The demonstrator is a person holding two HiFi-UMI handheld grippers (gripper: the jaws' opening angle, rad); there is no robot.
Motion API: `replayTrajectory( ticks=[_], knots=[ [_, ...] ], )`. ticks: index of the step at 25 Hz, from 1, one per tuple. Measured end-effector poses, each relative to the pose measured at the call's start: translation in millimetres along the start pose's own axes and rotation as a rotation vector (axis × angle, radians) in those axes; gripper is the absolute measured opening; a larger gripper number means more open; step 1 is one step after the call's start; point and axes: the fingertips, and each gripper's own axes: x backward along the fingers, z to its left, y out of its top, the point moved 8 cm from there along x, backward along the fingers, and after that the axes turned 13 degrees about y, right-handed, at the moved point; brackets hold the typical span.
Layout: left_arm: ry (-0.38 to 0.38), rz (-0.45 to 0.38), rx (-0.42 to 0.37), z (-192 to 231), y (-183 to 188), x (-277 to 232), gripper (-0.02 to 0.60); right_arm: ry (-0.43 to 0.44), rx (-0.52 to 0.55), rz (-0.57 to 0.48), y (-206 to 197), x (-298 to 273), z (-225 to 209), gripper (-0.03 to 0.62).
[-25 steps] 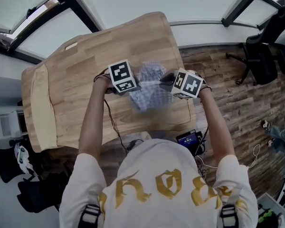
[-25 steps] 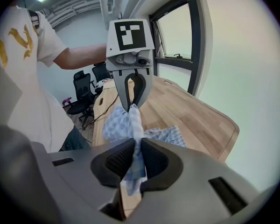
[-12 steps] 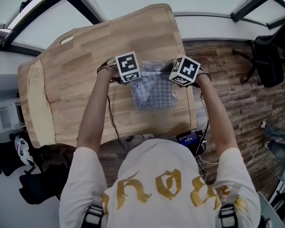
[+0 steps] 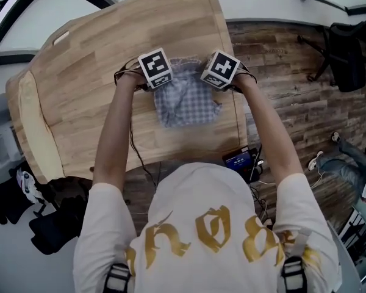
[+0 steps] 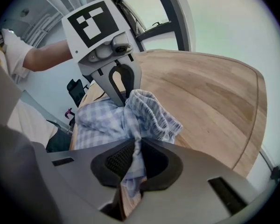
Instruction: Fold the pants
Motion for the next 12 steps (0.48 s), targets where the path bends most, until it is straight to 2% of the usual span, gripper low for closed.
replayTrajectory(
  ticks=[6, 12],
  knots=[
    [-0.012, -0.035, 0.031, 0.3, -3.2, -0.3, 0.069, 0.009, -0.048, -0.053, -3.0, -1.3, -2.0, 0.066],
    [0.046, -0.066, 0.020, -4.2, -3.4, 6.9, 0.071, -0.031, -0.053, -0.074, -4.4, 3.5, 3.3, 0.082]
  ],
)
